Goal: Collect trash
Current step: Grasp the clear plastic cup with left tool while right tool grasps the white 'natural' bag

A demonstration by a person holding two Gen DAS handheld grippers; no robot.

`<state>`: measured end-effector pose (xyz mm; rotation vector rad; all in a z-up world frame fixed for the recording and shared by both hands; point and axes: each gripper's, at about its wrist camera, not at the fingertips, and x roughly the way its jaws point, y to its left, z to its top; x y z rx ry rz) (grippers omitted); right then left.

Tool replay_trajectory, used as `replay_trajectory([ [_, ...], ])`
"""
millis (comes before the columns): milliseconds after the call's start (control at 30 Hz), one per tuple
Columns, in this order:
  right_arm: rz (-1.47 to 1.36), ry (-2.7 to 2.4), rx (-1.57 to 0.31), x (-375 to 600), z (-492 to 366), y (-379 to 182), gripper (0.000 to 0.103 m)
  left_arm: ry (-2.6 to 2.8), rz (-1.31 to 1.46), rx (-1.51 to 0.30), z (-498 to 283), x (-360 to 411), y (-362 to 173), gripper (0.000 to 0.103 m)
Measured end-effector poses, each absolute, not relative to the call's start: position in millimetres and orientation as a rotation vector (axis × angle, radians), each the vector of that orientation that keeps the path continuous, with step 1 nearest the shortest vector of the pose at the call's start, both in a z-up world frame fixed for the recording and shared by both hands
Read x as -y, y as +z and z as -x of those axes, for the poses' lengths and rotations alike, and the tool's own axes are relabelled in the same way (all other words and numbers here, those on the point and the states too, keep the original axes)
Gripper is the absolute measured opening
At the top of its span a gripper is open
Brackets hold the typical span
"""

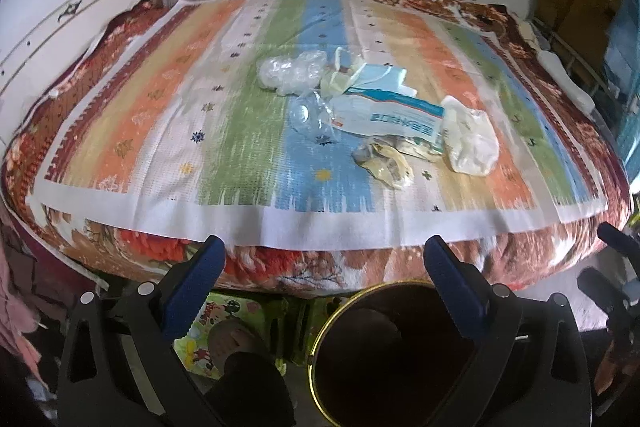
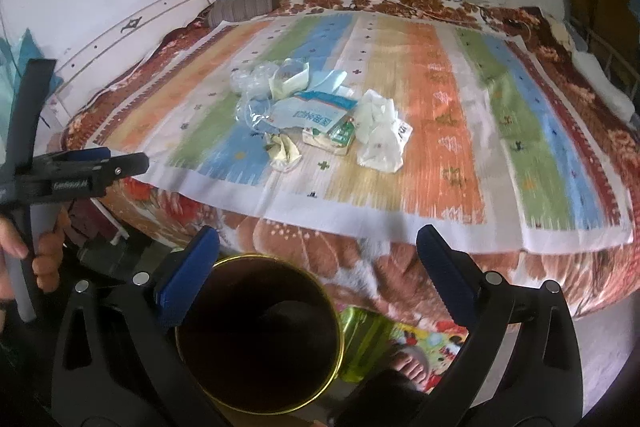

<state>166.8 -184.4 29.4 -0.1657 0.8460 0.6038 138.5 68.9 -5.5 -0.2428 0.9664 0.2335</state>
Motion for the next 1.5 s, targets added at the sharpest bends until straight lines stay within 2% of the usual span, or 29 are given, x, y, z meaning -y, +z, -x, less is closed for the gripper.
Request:
replay_trajectory([
  [833, 0.145, 0.543, -0.93, 164, -275, 17, 0.092, 0.258, 0.237, -1.0, -219, -96, -23, 0.096],
  [1167, 0.119, 0.52, -0.986, 160, -312, -3, 0.084, 0.258, 0.211, -0.998, -246, -105, -29, 0.096],
  [1333, 0.069, 0.517, -1.019, 160, -330, -13, 0.077, 0.283, 0.238, -1.026, -260, -113, -37, 0.097],
  [1433, 0.079, 0.519, -1.019, 156, -337, -16, 0.077, 0.264, 0.253, -1.031, -267, -113, -42, 0.093],
  [1500, 0.109, 0.513, -1.018, 152, -340, -19, 0.074, 0.257, 0.259, -1.035, -271, -113, -45, 0.086],
])
